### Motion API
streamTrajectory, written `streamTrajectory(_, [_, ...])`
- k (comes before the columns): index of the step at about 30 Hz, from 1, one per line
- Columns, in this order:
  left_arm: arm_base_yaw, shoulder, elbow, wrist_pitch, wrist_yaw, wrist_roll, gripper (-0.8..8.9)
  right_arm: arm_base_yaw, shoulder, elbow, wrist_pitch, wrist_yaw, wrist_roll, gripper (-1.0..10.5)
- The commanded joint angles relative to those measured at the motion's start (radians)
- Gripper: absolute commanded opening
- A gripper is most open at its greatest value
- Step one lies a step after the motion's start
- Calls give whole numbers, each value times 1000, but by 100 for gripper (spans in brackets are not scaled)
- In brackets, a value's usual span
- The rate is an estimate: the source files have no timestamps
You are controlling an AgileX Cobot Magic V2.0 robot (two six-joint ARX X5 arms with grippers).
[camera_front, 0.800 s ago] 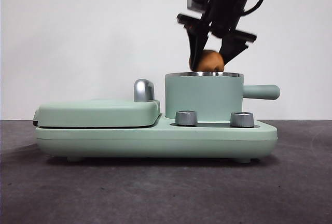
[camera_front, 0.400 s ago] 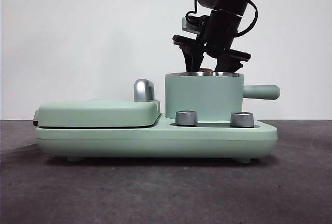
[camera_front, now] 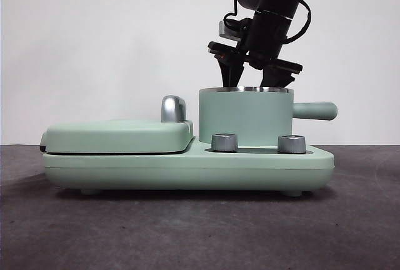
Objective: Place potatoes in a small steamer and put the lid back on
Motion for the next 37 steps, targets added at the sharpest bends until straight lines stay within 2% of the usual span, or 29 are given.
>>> streamTrajectory(1, [-3,7,37,21,0,12,5,8,18,21,-3,0,-11,404])
streamTrajectory(7, [-5,7,37,20,0,11,5,8,14,28,11,3,-7,437])
streamTrajectory(13, [-10,7,35,13,0,8,5,8,-39,128,-96,8,0,437])
streamTrajectory(20, [-34,7,-2,15,0,7,5,11,-195,165,-276,62,-4,436])
streamTrajectory(24, [-55,7,-19,18,0,7,5,11,-300,148,-344,124,-4,436])
streamTrajectory(31, [-93,7,-19,20,0,7,5,11,-567,-24,-359,138,-4,436])
streamTrajectory(37, [-138,7,-19,19,0,7,5,26,-867,-309,-332,137,3,437])
